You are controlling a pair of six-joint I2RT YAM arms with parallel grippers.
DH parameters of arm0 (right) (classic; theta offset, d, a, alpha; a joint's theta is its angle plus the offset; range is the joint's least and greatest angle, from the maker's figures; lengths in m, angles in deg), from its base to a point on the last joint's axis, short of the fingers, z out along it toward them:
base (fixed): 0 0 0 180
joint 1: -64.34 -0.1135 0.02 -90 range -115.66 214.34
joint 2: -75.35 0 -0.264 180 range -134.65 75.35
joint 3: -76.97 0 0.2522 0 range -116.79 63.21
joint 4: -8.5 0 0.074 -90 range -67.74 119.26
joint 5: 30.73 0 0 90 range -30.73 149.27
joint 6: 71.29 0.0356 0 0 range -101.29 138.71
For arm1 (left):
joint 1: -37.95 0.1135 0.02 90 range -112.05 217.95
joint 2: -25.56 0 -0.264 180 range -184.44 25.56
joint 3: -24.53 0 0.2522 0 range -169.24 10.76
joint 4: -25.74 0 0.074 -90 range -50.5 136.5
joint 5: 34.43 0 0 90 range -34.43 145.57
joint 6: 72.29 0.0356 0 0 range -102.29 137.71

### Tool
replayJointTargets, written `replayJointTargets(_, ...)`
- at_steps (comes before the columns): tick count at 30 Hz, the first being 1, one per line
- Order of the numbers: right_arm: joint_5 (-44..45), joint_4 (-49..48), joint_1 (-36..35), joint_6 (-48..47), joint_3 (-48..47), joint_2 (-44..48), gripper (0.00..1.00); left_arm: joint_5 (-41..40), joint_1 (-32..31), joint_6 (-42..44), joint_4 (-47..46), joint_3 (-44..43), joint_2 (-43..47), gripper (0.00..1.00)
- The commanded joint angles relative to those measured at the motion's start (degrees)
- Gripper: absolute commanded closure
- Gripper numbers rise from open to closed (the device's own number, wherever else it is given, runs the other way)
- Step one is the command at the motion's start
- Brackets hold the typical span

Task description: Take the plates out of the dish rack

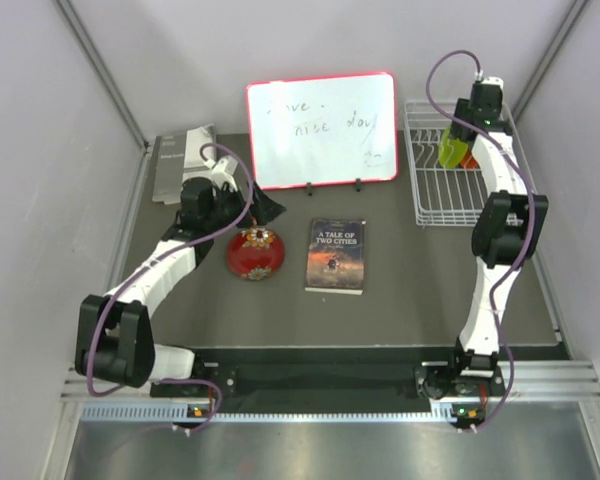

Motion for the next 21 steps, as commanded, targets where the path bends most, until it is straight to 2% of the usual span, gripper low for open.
replayJointTargets(1, -0.4, 0.3, 0.4, -1.7, -4.1, -1.8, 0.45, 3.5, -0.1, 0.0, -4.4, -2.4, -0.9, 0.01)
replayJointTargets(2, -0.4, 0.4, 0.5, -1.7, -4.2, -2.2, 0.49, 3.5, -0.1, 0.0, -4.5, -2.4, -0.8, 0.01)
replayJointTargets(4, -0.5, 0.1, 0.5, -2.0, -4.4, -3.0, 0.51, 3.5, -0.1, 0.0, -4.6, -2.3, -1.3, 0.01)
replayJointTargets(5, -0.9, 0.1, 0.5, -2.2, -4.5, -3.3, 0.59, 3.6, -0.1, 0.0, -4.6, -2.2, -1.4, 0.01)
replayJointTargets(8, -1.2, -0.2, 0.5, -2.5, -4.9, -4.1, 0.66, 3.6, -0.1, 0.2, -4.9, -2.1, -1.8, 0.01)
replayJointTargets(13, -0.9, -0.3, 0.5, -2.6, -5.8, -5.2, 0.68, 3.7, -0.1, 0.1, -5.3, -2.4, -2.8, 0.01)
replayJointTargets(15, -0.8, -0.3, 0.5, -2.9, -6.1, -5.7, 0.72, 3.8, -0.1, 0.1, -5.7, -2.4, -3.2, 0.01)
replayJointTargets(16, -0.6, -0.2, 0.5, -3.0, -6.3, -5.8, 0.75, 3.9, -0.1, 0.1, -5.7, -2.4, -3.3, 0.01)
replayJointTargets(17, -0.6, -0.1, 0.5, -3.1, -6.4, -6.0, 0.83, 3.9, -0.1, 0.2, -5.7, -2.4, -3.4, 0.01)
replayJointTargets(20, 0.5, 0.3, 0.3, -3.6, -6.5, -5.9, 0.97, 3.7, -0.1, 0.5, -5.8, -2.2, -3.6, 0.01)
replayJointTargets(21, 1.3, 0.3, 0.0, -4.0, -6.6, -5.6, 1.00, 3.6, -0.1, 0.6, -5.8, -2.1, -3.6, 0.01)
